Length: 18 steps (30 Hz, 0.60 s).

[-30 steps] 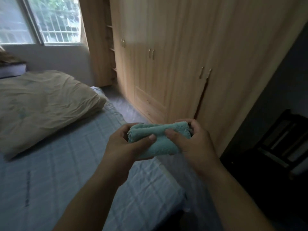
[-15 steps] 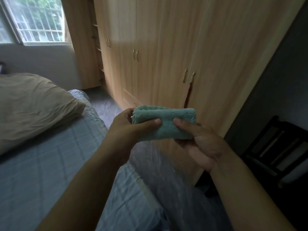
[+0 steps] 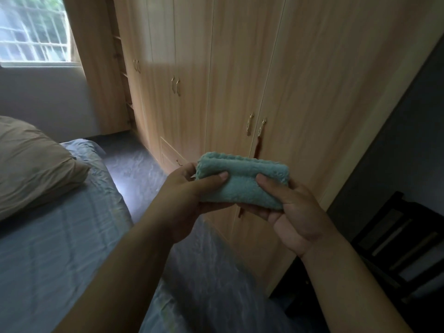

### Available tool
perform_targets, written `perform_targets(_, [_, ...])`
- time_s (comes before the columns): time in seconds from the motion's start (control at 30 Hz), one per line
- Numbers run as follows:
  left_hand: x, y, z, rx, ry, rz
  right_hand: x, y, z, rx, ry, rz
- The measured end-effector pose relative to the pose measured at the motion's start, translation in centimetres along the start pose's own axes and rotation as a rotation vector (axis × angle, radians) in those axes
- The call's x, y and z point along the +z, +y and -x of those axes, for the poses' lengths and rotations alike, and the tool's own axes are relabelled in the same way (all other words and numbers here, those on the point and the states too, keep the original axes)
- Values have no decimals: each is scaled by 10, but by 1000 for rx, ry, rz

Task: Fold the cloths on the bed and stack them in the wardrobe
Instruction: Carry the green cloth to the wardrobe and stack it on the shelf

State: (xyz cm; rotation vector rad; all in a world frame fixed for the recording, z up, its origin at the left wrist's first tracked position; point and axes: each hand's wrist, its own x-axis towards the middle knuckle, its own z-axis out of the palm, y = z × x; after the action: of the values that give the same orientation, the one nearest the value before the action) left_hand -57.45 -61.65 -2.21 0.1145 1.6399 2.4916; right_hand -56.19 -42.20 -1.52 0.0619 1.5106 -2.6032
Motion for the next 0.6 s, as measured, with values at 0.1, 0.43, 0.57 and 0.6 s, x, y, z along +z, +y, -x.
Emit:
perform_targets(0.1, [14, -14, -30, 22, 56, 13, -28, -11, -29, 17, -32, 6])
perform_targets(0.43, [86, -51, -123, 85, 287, 77, -122, -83, -131, 124, -179, 0])
perform_targets(0.57, [90, -54, -153, 133, 353, 98, -132, -90, -171, 141, -230, -15])
perform_targets(0.6, [89, -53, -160, 142, 357, 102, -132, -89, -183, 140, -237, -15])
